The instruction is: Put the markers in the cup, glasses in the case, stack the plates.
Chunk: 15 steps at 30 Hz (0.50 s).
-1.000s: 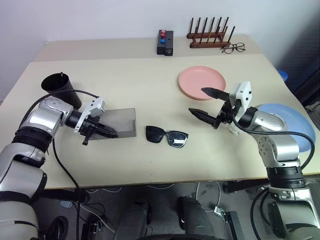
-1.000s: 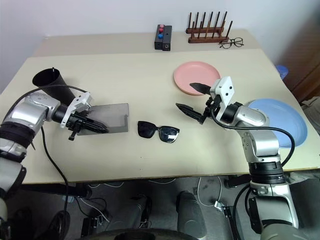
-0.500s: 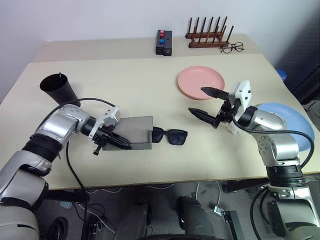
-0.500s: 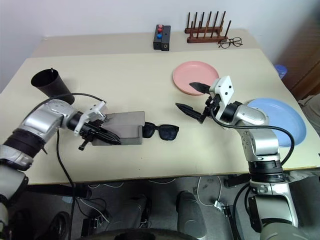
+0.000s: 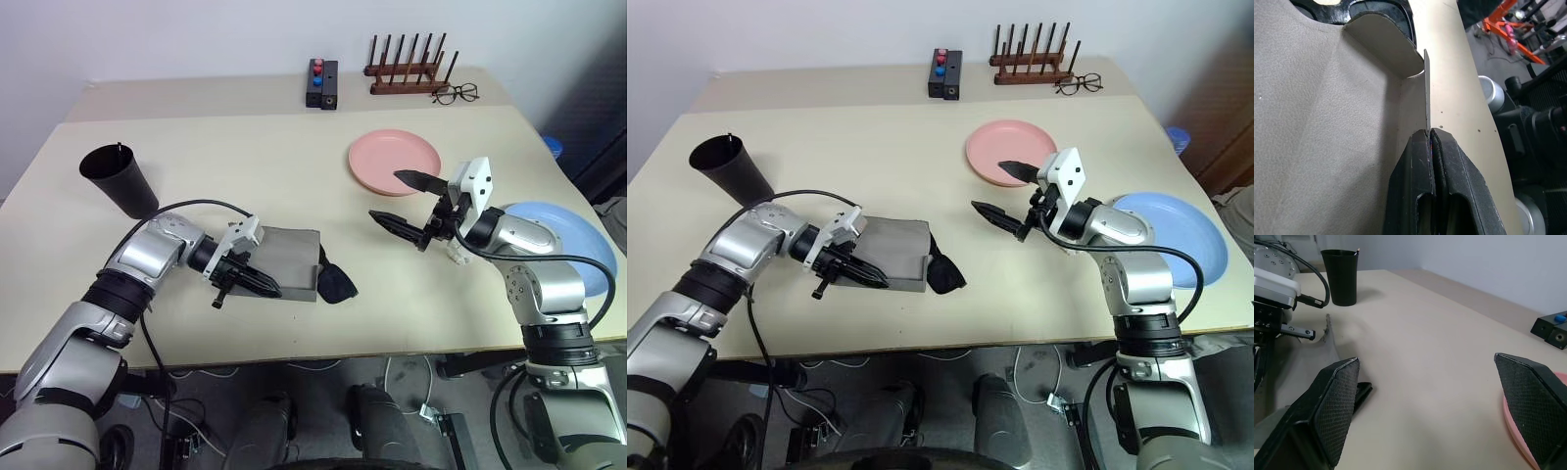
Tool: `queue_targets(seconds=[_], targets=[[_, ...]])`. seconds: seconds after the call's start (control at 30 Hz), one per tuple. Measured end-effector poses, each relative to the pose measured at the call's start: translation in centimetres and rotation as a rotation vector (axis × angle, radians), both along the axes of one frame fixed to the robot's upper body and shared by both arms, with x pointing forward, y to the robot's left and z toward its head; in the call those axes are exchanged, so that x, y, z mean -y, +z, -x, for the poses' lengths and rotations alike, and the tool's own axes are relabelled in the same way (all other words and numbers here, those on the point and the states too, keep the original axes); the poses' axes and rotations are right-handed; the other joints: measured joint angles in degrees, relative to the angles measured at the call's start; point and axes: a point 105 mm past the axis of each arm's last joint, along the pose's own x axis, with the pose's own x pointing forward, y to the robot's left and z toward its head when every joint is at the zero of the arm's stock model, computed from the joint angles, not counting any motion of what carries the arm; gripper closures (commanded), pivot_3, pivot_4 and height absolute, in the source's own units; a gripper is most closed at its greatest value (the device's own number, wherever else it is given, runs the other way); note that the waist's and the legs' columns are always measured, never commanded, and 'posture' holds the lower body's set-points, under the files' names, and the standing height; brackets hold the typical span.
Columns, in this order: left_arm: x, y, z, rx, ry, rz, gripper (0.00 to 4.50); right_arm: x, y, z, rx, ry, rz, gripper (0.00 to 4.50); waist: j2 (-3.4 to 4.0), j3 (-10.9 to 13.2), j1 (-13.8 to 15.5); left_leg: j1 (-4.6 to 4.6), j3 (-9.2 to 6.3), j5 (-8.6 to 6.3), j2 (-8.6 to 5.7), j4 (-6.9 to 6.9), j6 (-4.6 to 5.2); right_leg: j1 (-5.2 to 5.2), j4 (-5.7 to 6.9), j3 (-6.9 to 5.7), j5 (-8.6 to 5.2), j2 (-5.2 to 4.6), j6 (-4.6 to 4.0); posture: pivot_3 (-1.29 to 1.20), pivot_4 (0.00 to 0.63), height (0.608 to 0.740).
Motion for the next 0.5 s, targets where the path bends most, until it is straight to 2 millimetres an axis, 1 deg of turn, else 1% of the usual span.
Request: queue_targets(seconds=[0.1, 0.3, 0.37, 0.5], targets=[[0.0, 0.2, -0.3, -0.003, 0.029, 0.008, 4.45, 0.0, 0.0, 0.0, 0.002, 0.001, 0.000, 0.00, 0.00, 0.00, -0.10, 0.00, 0.00, 0.00, 0.00, 0.01, 0.00, 0.00, 0.00, 0.00, 0.00, 0.00, 0.00, 0.00, 0.150, 0.740], [-1.9, 1.5, 0.0, 0.022, 0.044, -0.009, 4.45, 0.0, 0.0, 0.0, 0.001, 0.001, -0.001, 0.00, 0.02, 0.00, -0.44, 0.02, 0.00, 0.00, 0.04, -0.04, -0.01, -0.04, 0.02, 0.00, 0.00, 0.02, -0.01, 0.00, 0.150, 0.740], [-2.4, 1.3, 0.3, 0.016, 0.050, -0.012, 4.45, 0.0, 0.0, 0.0, 0.000, 0.002, 0.000, 0.00, 0.02, 0.00, -0.32, 0.02, 0.01, 0.00, 0.03, -0.03, -0.01, -0.04, 0.01, 0.00, 0.00, 0.01, -0.01, 0.00, 0.150, 0.740], [-2.6, 0.5, 0.7, -0.001, 0.055, -0.027, 4.45, -0.3, 0.1, 0.0, 0.002, 0.010, 0.001, 0.00, 0.02, 0.00, -0.09, 0.01, 0.01, 0.00, 0.02, -0.02, -0.01, -0.03, 0.01, 0.01, 0.00, 0.00, -0.01, 0.00, 0.150, 0.740]])
